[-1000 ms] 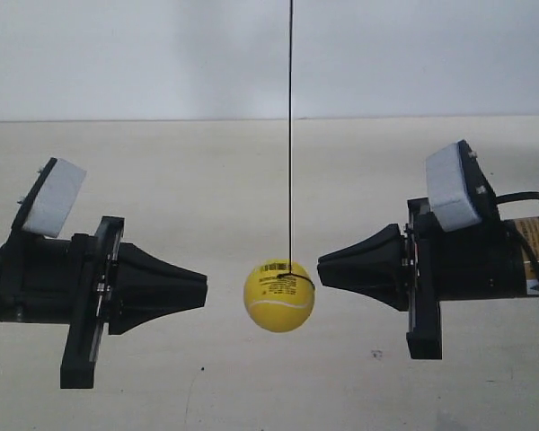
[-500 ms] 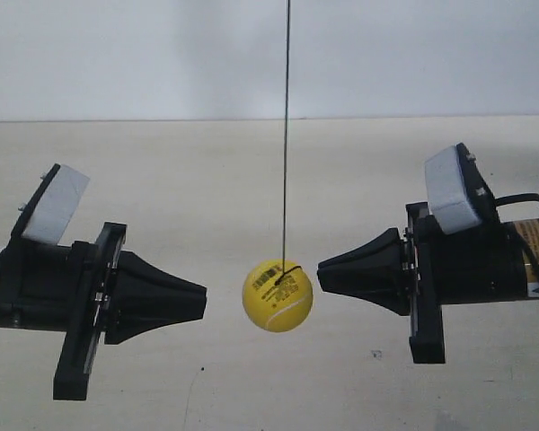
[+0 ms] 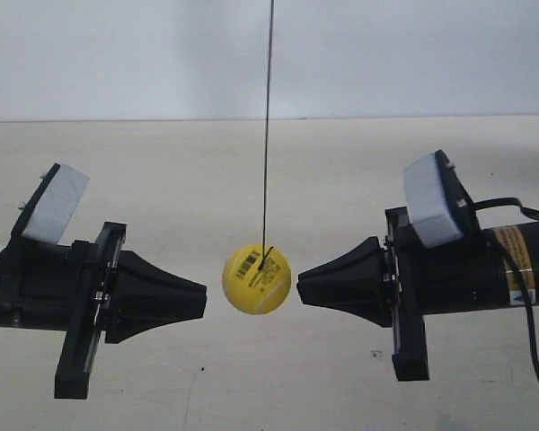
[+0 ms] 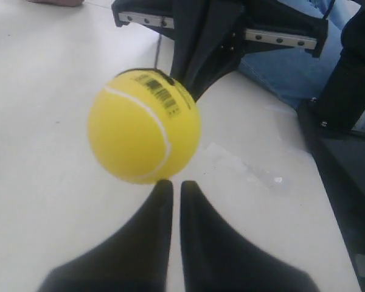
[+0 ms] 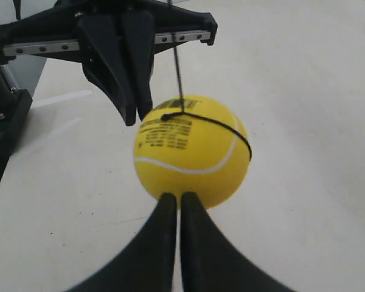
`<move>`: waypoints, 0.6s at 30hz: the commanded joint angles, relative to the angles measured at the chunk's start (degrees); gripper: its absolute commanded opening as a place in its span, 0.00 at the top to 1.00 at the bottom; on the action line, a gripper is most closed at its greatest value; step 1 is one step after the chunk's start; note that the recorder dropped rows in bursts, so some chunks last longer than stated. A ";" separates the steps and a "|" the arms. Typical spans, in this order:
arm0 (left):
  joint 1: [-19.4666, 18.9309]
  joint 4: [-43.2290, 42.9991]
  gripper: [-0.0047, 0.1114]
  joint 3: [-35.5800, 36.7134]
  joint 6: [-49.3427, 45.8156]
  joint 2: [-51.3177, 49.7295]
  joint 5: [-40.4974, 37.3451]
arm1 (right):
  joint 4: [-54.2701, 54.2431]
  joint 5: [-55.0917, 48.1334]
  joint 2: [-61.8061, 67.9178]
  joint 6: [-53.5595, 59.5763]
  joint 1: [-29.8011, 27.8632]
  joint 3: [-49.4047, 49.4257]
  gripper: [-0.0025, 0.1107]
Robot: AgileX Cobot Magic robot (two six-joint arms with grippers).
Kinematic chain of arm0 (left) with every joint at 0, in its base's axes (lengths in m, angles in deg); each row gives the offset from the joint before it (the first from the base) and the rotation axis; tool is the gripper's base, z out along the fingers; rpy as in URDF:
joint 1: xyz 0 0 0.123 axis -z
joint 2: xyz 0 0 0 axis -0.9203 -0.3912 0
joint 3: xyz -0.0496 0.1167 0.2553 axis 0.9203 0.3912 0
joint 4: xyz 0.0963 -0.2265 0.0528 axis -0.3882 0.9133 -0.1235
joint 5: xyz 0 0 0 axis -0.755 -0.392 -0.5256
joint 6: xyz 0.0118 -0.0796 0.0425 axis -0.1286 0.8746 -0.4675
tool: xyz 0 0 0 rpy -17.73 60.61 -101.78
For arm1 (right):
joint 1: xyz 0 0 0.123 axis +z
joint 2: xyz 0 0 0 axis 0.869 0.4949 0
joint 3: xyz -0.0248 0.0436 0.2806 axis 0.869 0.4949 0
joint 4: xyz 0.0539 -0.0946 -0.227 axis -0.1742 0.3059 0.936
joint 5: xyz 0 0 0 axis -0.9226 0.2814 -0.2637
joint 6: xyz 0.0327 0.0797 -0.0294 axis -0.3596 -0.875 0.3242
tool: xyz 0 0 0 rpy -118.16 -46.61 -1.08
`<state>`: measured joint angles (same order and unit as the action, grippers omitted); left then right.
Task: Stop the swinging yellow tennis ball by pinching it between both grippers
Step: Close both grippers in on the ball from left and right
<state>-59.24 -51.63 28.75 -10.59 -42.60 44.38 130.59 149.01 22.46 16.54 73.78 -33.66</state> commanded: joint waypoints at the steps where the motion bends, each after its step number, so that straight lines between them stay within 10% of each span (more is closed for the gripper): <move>1: 0.29 0.97 0.92 -0.25 -0.75 -0.23 0.59 | -2.32 -3.51 -0.03 1.49 1.95 -0.24 0.98; 18: 0.52 2.85 0.92 -1.87 -1.05 -1.51 0.59 | -2.21 -3.40 -0.03 1.59 1.95 -0.76 0.98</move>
<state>-59.14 -49.29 27.43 -11.33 -42.97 44.38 128.88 145.60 22.46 17.87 75.71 -34.18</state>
